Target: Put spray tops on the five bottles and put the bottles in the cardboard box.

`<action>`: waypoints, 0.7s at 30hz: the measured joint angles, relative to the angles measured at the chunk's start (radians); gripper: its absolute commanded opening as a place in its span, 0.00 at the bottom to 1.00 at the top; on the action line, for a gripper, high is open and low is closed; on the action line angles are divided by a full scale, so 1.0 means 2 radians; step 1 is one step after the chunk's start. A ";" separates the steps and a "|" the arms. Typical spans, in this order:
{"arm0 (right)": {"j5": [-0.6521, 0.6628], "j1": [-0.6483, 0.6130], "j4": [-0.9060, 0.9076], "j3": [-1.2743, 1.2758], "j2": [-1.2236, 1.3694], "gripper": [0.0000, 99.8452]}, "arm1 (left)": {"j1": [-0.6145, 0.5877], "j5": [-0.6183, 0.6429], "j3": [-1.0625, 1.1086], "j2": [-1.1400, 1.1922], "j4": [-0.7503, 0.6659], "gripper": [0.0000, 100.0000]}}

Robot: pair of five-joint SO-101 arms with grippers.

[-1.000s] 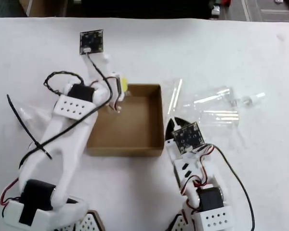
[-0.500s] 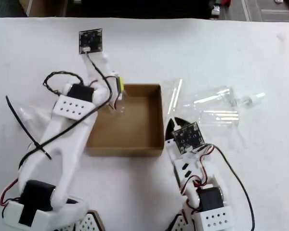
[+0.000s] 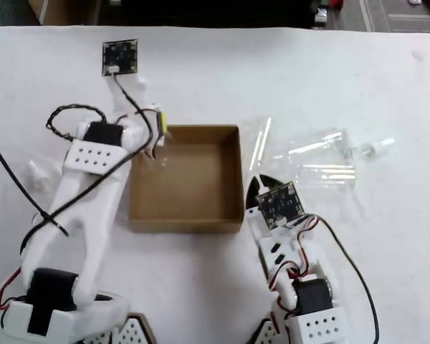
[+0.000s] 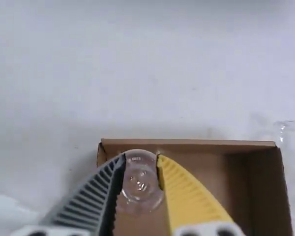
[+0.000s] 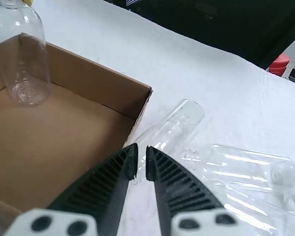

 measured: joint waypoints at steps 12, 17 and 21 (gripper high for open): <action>0.000 0.000 0.000 0.000 0.000 0.02 | -0.005 -0.001 0.000 0.001 -0.019 0.17; 0.002 0.000 0.000 0.000 0.000 0.02 | -0.005 0.015 0.000 0.001 0.001 0.31; 0.018 0.000 0.000 0.000 0.000 0.02 | -0.006 0.036 -0.020 0.001 0.035 0.31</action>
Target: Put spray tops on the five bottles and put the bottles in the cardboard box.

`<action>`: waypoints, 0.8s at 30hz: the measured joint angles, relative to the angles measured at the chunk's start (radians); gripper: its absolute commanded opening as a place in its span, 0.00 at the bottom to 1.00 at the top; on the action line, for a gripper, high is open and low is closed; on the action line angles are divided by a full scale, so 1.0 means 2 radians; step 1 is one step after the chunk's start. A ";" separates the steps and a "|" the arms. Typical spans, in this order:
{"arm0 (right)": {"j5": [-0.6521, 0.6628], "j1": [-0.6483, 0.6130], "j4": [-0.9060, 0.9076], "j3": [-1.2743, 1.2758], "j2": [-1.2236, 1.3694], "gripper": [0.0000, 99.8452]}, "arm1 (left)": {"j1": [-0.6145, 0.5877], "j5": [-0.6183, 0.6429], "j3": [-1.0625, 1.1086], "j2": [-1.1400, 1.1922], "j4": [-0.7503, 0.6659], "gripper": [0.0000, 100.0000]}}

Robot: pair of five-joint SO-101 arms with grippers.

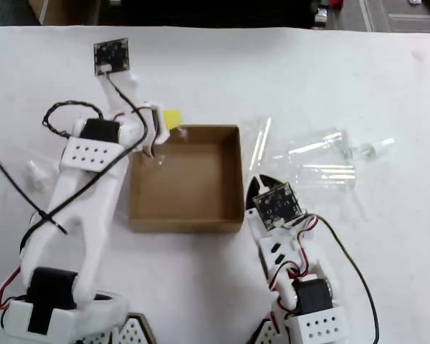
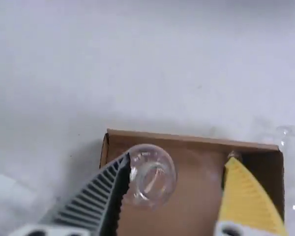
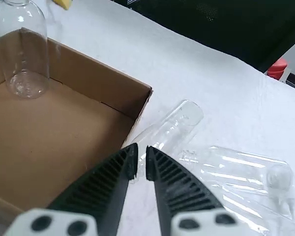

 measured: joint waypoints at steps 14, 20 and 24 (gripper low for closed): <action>0.007 0.000 0.000 0.000 0.000 0.02 | -0.149 -0.021 -0.249 0.000 0.229 0.31; 0.007 0.000 0.000 0.000 0.000 0.02 | -0.216 -0.142 -0.336 -0.001 0.364 0.19; 0.007 0.000 0.000 0.000 0.000 0.02 | -0.276 -0.232 -0.338 0.000 0.404 0.01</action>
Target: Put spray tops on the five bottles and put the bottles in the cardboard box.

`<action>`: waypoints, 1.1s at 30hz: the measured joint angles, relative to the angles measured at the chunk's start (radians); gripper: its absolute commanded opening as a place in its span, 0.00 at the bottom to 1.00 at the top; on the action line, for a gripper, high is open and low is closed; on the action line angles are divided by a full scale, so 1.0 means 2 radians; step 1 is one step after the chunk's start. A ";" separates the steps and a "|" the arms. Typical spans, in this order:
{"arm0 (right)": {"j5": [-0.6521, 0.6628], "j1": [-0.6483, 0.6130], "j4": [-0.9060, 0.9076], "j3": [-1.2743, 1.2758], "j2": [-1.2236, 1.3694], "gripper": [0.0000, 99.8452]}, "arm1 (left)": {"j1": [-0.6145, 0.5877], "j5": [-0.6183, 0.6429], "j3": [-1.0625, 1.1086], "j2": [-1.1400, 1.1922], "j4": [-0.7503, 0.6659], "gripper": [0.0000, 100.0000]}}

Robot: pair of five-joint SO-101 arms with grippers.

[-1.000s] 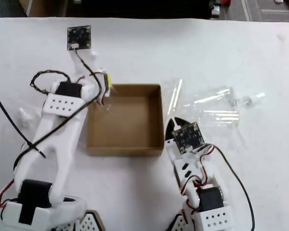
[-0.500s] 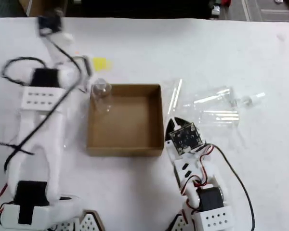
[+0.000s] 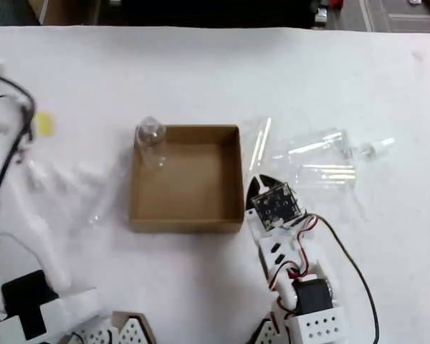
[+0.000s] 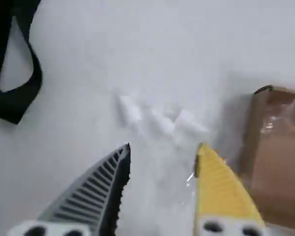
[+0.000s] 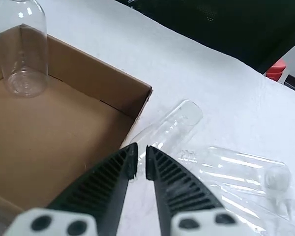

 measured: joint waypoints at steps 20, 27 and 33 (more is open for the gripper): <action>0.000 0.000 0.000 0.000 0.000 0.02 | -0.133 0.048 0.060 0.302 -0.104 0.15; 0.000 0.000 0.000 0.000 0.000 0.02 | -0.106 0.073 -0.072 0.400 -0.073 0.19; 0.000 0.000 0.000 0.000 0.000 0.02 | -0.104 0.089 -0.164 0.477 -0.073 0.16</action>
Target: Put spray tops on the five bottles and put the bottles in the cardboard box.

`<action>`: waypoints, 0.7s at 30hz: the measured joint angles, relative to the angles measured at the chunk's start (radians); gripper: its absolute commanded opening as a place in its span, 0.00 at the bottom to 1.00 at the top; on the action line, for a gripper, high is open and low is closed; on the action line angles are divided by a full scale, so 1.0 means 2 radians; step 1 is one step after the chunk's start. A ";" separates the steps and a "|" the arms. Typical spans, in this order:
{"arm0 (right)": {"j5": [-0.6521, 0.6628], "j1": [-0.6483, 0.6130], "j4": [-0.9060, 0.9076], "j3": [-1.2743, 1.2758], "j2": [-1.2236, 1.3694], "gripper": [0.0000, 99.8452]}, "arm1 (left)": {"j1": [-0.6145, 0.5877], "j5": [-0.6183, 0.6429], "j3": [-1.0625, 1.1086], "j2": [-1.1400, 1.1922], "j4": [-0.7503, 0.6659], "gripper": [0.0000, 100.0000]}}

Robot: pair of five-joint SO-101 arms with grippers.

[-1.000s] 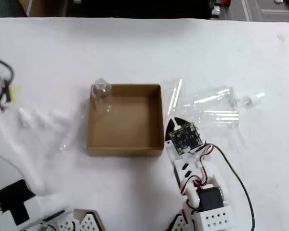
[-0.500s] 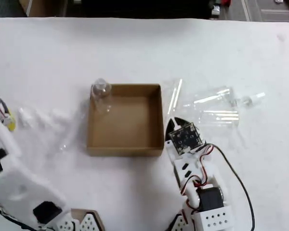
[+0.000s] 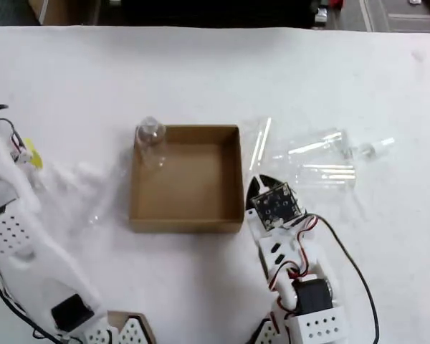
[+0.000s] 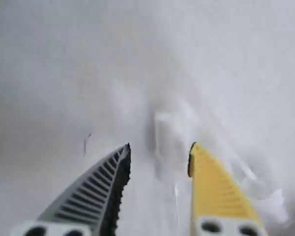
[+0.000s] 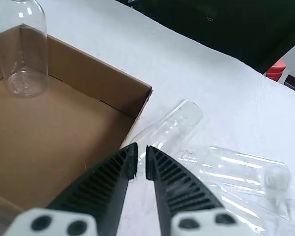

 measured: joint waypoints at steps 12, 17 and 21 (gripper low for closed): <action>0.000 0.000 0.000 0.000 0.000 0.02 | 0.008 0.004 -0.141 0.125 0.005 0.02; 0.000 0.000 0.000 0.000 0.000 0.02 | 0.009 0.004 -0.155 0.134 0.027 0.03; 0.000 0.000 0.000 0.000 0.000 0.02 | 0.016 0.004 -0.169 0.136 0.058 0.03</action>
